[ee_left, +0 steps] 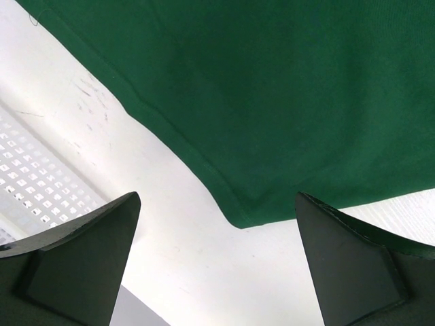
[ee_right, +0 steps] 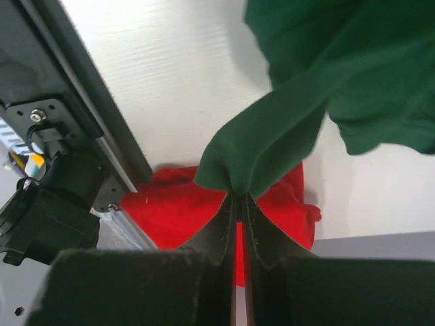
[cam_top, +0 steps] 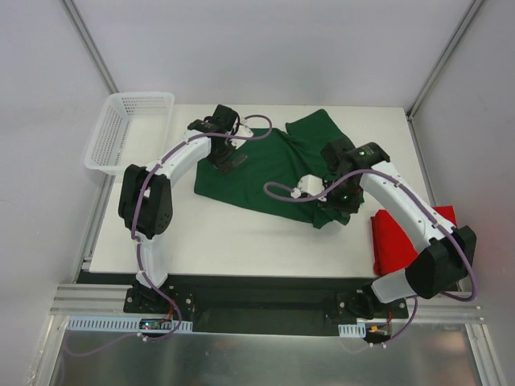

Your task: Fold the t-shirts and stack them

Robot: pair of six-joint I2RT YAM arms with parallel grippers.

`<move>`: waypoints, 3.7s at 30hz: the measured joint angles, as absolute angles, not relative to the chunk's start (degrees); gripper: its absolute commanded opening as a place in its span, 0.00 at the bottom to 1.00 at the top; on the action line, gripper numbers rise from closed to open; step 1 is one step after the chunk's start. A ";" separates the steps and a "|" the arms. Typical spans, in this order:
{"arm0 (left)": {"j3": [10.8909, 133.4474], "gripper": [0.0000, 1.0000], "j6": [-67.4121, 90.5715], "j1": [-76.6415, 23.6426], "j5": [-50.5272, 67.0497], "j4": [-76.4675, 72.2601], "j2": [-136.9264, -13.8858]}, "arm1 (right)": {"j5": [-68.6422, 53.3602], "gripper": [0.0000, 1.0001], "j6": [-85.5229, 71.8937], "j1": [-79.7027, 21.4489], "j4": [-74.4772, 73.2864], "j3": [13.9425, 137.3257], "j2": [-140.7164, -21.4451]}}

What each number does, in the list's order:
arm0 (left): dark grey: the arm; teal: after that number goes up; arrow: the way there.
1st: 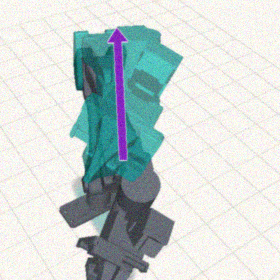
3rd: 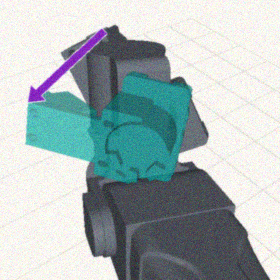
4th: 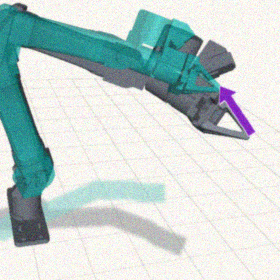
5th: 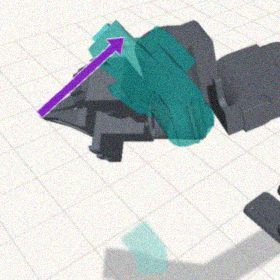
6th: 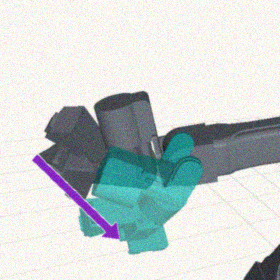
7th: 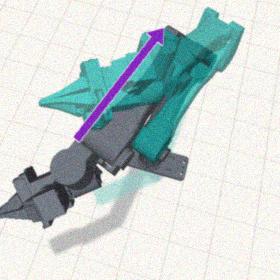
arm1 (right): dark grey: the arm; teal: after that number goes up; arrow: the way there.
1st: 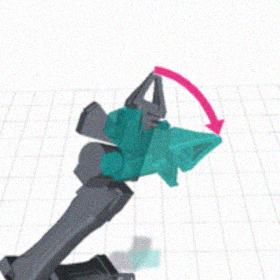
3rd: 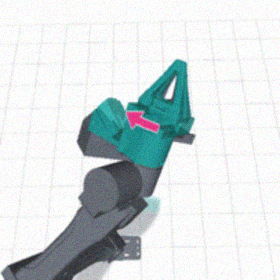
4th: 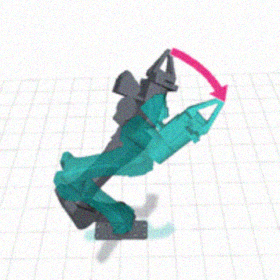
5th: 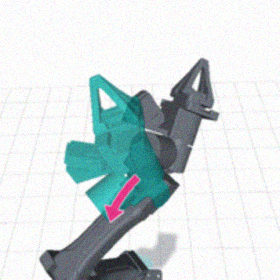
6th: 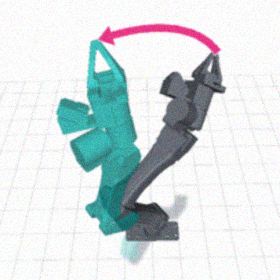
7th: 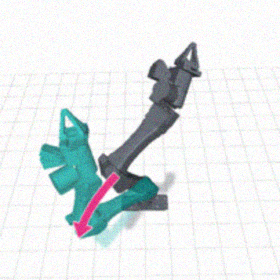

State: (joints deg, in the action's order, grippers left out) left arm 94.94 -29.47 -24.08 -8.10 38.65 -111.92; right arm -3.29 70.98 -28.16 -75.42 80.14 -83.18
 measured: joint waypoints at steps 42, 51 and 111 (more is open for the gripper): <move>97.43 0.99 -30.11 -24.12 -11.22 38.37 -113.40 | -9.37 0.96 58.22 -28.82 -66.54 90.08 -97.06; 97.25 0.99 -30.11 -25.21 -11.22 38.28 -113.47 | -7.90 0.96 54.50 -27.99 -59.05 97.10 -110.21; 89.45 0.99 -30.83 -25.47 -12.71 37.15 -113.43 | -7.68 0.99 64.99 -27.46 -54.28 93.93 -113.38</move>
